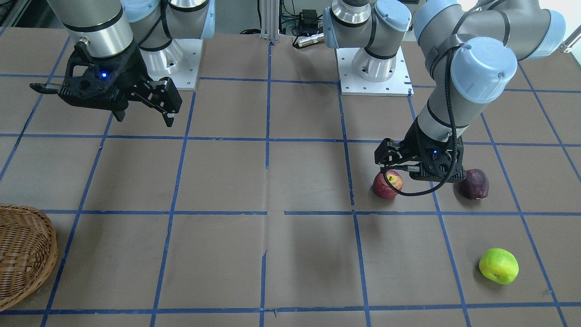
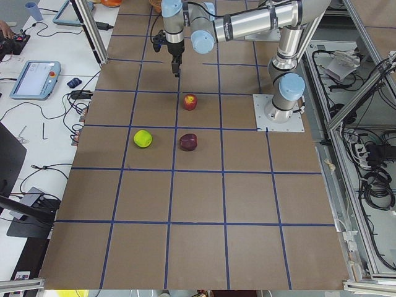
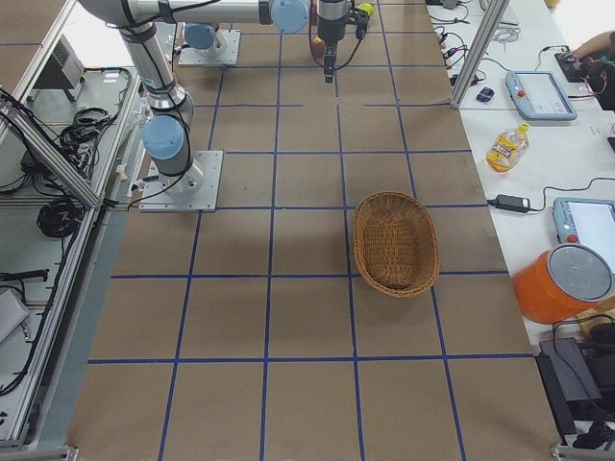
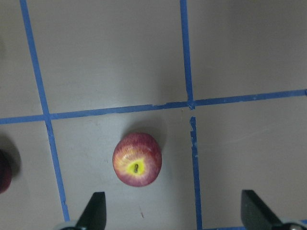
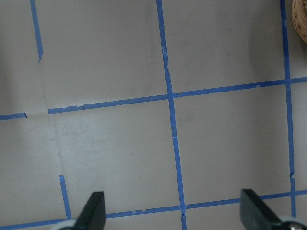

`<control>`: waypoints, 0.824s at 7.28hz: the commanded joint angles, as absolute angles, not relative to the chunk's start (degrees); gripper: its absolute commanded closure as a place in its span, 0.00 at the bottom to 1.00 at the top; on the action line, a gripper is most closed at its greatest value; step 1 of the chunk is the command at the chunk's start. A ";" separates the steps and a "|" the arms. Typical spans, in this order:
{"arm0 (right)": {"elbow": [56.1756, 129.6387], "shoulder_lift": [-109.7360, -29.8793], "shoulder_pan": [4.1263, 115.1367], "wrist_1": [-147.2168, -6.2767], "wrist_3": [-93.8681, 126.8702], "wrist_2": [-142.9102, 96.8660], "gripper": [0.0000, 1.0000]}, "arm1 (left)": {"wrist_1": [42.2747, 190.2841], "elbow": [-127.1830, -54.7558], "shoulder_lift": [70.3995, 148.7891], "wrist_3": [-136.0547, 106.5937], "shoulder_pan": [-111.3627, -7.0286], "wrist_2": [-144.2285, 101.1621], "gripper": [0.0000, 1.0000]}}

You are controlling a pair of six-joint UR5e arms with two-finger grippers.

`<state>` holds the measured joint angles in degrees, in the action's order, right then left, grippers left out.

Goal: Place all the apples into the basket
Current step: 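Move the left gripper down over the red-yellow apple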

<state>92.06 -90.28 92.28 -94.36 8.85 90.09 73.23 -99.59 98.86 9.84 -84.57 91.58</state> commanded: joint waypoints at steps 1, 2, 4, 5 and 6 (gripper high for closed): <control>92.02 -90.26 92.28 -94.31 8.88 90.09 0.00 | 64.74 -108.59 101.94 10.46 -84.02 91.93 0.00; 92.02 -90.18 92.29 -94.39 8.88 90.00 0.00 | 58.68 -110.89 103.43 10.98 -83.85 92.02 0.00; 92.02 -90.26 92.28 -94.31 8.88 90.09 0.00 | 57.75 -114.06 104.94 14.06 -81.41 93.24 0.00; 92.02 -90.26 92.29 -94.31 8.88 90.09 0.00 | 54.18 -116.00 105.20 14.15 -80.69 93.25 0.00; 92.02 -90.26 92.29 -94.31 8.88 90.09 0.00 | 52.75 -117.32 105.64 13.72 -80.60 93.25 0.00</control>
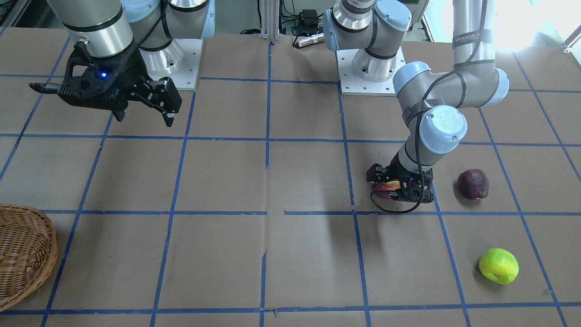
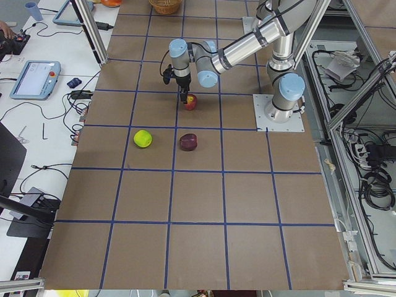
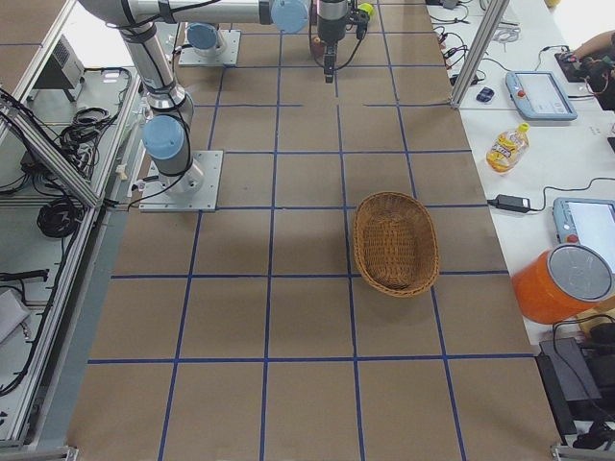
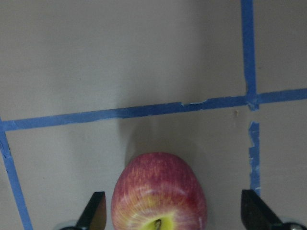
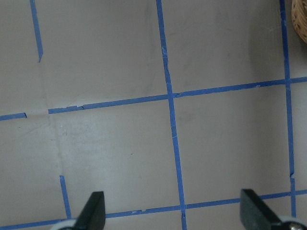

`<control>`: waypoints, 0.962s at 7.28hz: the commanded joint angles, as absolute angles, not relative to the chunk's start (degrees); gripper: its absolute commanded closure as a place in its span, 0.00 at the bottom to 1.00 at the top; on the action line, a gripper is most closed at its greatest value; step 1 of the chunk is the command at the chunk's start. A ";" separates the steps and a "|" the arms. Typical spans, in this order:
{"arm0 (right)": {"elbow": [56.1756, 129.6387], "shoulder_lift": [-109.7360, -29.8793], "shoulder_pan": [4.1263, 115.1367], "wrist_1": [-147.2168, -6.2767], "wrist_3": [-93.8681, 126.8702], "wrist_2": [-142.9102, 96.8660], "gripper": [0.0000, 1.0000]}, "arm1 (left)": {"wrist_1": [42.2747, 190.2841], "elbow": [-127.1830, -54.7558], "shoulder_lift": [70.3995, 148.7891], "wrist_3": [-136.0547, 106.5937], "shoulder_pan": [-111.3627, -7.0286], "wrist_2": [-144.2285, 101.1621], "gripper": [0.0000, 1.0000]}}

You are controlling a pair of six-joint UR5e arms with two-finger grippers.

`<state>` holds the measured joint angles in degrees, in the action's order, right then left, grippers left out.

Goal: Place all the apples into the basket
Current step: 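Grasp the red-yellow apple with the left gripper and carry it toward the table center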

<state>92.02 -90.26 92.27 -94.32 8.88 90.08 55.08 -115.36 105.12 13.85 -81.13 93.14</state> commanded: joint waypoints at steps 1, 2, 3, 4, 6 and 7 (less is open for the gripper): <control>92.02 -90.26 92.29 -94.39 8.88 90.09 0.00 | 52.30 -119.51 105.82 13.62 -80.51 93.43 0.00; 92.02 -90.26 92.29 -94.31 8.88 90.00 0.00 | 52.03 -120.66 105.73 13.71 -79.81 93.34 0.14; 92.02 -90.18 92.20 -94.39 8.88 90.00 0.00 | 52.03 -119.98 105.04 13.62 -79.46 93.25 0.88; 92.02 -90.26 92.20 -94.31 8.88 90.00 0.00 | 52.12 -116.23 104.59 13.01 -80.93 92.99 1.00; 92.02 -90.18 92.20 -94.39 8.88 90.00 0.00 | 55.35 -110.49 103.89 0.36 -93.26 92.55 1.00; 92.11 -90.18 92.20 -94.39 8.88 90.09 0.00 | 53.63 -109.61 104.23 -13.92 -102.56 91.59 1.00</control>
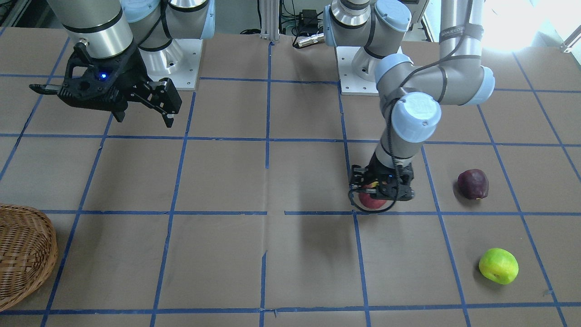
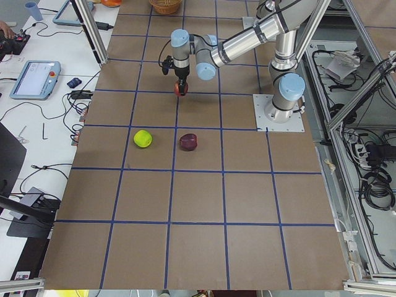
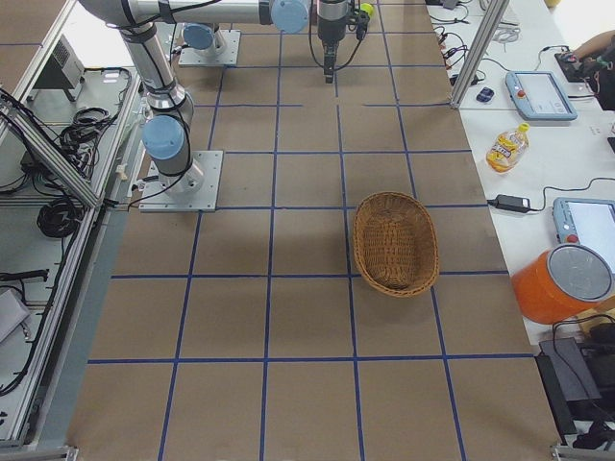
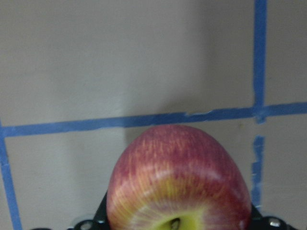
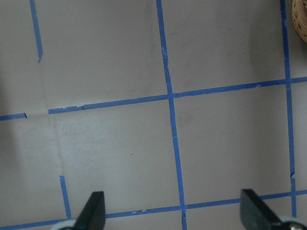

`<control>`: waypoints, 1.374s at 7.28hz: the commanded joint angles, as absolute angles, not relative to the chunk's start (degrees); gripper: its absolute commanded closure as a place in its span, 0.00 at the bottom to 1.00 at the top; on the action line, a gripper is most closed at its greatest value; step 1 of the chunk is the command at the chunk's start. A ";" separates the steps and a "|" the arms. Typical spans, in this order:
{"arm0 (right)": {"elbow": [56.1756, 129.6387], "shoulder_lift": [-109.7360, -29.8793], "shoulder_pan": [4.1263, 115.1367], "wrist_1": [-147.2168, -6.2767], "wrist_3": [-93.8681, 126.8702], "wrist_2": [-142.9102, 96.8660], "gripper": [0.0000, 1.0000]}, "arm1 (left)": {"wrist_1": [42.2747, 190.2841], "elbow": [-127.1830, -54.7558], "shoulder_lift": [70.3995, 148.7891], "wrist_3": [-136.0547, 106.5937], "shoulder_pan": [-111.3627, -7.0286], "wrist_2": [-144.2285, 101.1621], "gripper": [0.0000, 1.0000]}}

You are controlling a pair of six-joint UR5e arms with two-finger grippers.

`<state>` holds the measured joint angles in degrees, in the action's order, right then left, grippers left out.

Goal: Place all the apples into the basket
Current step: 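Grasp the red-yellow apple with the left gripper and carry it toward the table center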

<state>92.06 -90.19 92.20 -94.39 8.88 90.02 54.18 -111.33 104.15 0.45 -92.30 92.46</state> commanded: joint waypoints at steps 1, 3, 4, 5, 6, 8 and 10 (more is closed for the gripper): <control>92.02 -90.35 92.20 -94.31 8.88 90.09 0.00 | 51.09 -108.38 105.98 -20.76 -109.44 90.63 1.00; 92.02 -90.26 92.20 -94.31 8.79 90.09 0.00 | 48.36 -107.32 109.93 -29.25 -111.88 87.13 1.00; 92.11 -90.26 92.20 -94.31 8.79 90.09 0.00 | 46.25 -107.40 111.00 -31.18 -113.36 86.75 1.00; 92.02 -90.44 92.20 -94.31 8.79 90.09 0.00 | 46.32 -107.49 112.57 -33.81 -115.38 86.92 0.99; 92.02 -90.53 92.20 -94.31 8.79 90.17 0.00 | 46.23 -107.75 113.81 -34.97 -115.92 87.01 0.41; 92.02 -90.09 92.20 -94.31 8.79 90.26 0.00 | 45.71 -107.23 114.18 -33.07 -116.11 87.19 0.00; 92.02 -89.74 92.02 -93.43 9.84 89.65 0.00 | 50.33 -102.86 109.45 -13.85 -110.34 89.37 0.00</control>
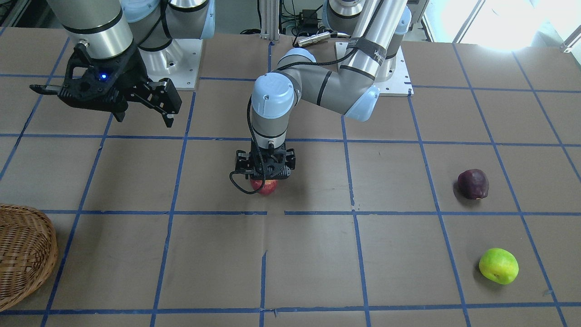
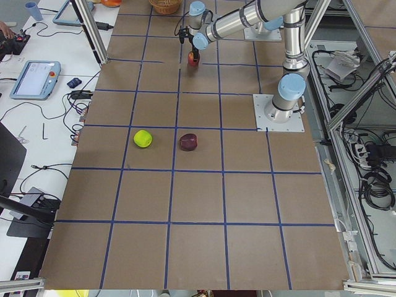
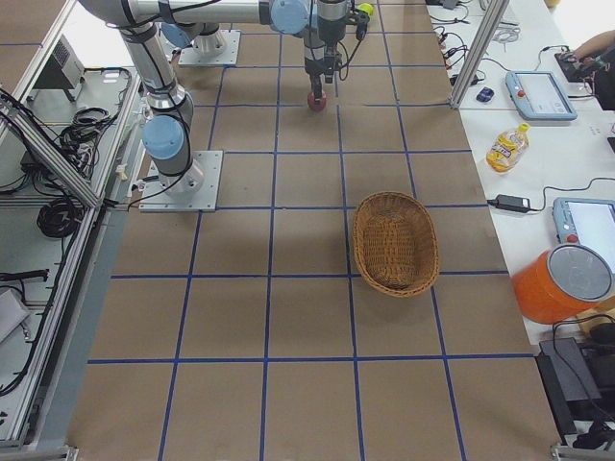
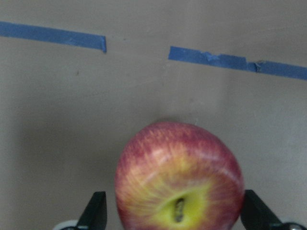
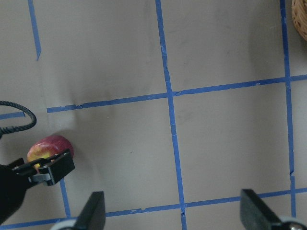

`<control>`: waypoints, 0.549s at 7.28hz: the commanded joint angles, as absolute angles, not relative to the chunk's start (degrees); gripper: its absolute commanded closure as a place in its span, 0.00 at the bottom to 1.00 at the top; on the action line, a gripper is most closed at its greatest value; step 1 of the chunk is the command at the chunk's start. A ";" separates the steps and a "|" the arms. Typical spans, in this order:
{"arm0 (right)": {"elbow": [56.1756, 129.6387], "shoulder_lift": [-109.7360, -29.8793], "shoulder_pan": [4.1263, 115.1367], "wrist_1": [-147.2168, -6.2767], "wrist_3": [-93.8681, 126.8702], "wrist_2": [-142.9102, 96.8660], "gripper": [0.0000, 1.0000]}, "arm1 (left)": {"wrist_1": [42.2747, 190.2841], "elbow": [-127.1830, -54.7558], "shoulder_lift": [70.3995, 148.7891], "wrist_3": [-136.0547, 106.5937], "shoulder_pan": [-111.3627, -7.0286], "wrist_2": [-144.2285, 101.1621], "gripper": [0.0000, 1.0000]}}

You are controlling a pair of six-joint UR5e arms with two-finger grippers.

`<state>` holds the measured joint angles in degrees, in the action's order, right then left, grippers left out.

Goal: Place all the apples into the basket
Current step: 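Release the red-yellow apple at the table center and lift the left gripper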

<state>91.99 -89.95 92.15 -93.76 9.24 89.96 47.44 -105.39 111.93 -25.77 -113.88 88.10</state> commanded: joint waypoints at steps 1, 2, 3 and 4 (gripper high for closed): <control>91.50 -89.65 91.85 -91.43 9.41 89.74 0.00 | 58.54 -102.31 107.34 -6.75 -102.65 90.60 0.00; 92.02 -87.73 91.85 -89.23 9.23 90.35 0.00 | 59.84 -104.65 106.27 3.06 -95.78 97.23 0.00; 91.93 -83.19 92.11 -89.64 10.01 89.66 0.00 | 59.85 -106.77 104.00 9.86 -91.01 100.69 0.00; 92.19 -79.14 93.07 -94.96 13.59 88.78 0.00 | 59.16 -106.96 102.93 16.11 -86.79 104.29 0.00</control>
